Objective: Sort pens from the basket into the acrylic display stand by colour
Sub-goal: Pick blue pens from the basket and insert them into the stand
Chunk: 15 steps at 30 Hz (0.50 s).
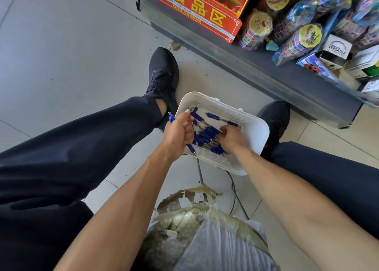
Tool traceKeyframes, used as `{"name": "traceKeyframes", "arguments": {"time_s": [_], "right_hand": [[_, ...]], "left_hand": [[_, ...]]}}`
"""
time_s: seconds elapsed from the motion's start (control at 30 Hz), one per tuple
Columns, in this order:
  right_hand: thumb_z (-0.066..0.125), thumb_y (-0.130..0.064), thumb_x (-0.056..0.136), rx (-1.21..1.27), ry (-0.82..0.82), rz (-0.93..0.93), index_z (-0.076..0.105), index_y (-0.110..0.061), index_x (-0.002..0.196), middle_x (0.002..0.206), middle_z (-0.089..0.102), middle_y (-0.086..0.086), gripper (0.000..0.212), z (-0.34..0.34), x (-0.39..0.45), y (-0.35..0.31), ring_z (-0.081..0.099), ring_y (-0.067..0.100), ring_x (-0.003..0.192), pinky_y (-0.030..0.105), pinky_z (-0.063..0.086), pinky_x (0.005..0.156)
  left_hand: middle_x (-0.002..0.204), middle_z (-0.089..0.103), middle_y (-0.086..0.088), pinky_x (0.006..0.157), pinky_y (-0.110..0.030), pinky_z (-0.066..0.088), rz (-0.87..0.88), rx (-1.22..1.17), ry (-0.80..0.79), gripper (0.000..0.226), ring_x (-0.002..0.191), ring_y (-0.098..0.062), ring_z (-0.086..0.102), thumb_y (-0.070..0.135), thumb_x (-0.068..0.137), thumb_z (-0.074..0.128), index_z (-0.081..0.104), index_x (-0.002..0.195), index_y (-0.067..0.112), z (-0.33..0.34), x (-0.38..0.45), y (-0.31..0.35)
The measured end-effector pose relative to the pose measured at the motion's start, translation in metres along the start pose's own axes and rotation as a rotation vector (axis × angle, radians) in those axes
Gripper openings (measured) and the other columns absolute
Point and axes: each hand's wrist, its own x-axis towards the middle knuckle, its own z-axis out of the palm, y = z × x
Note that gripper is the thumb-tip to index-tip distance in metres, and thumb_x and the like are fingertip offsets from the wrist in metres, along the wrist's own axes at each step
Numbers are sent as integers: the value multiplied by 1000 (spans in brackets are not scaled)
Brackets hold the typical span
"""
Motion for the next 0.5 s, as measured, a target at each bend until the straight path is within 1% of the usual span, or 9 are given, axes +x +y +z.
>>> {"name": "traceKeyframes", "arguments": {"time_s": [0.07, 0.17, 0.27, 0.33, 0.4, 0.5], "right_hand": [[59, -22, 101, -1, -36, 8, 58, -14, 134, 130, 64, 6, 33, 1, 5, -1, 60, 26, 117, 28, 44, 90], [62, -22, 99, -6, -52, 19, 62, -13, 128, 123, 66, 7, 29, 4, 13, -3, 60, 27, 116, 28, 44, 94], [66, -22, 97, -33, -77, 20, 66, -16, 115, 110, 65, 3, 19, 4, 15, -4, 59, 22, 103, 28, 43, 92], [69, -22, 94, -51, -88, 11, 64, -20, 104, 101, 61, -1, 11, 2, 13, -5, 56, 19, 97, 27, 44, 88], [72, -22, 92, -71, -112, 8, 62, -22, 96, 98, 61, -2, 11, 1, 10, -4, 56, 18, 94, 28, 46, 88], [77, -22, 88, -32, -174, 32, 65, -24, 86, 88, 64, -5, 12, -3, 3, -2, 62, 18, 90, 31, 51, 85]], "left_hand": [[56, 32, 2, 43, -21, 26, -13, -18, -21, 34, 47, -9, 23, 28, 106, 48, 52, 76, 13, -2, -1, 1], [59, 32, 0, 46, -21, 25, -34, -19, -27, 34, 48, -9, 23, 32, 106, 48, 53, 77, 13, -5, 1, 0], [62, 31, -2, 50, -24, 24, -47, -17, -32, 35, 51, -10, 23, 33, 105, 49, 53, 77, 14, -5, 3, -1], [63, 31, -2, 53, -25, 23, -50, -8, -29, 34, 51, -10, 23, 34, 105, 50, 54, 77, 14, -4, 3, 0], [63, 30, -2, 54, -26, 21, -49, 4, -20, 34, 52, -11, 22, 33, 105, 50, 54, 77, 14, -2, 3, 0], [63, 29, -2, 56, -28, 18, -22, 16, -36, 35, 53, -11, 21, 32, 104, 51, 55, 74, 16, -1, 2, -1]]}}
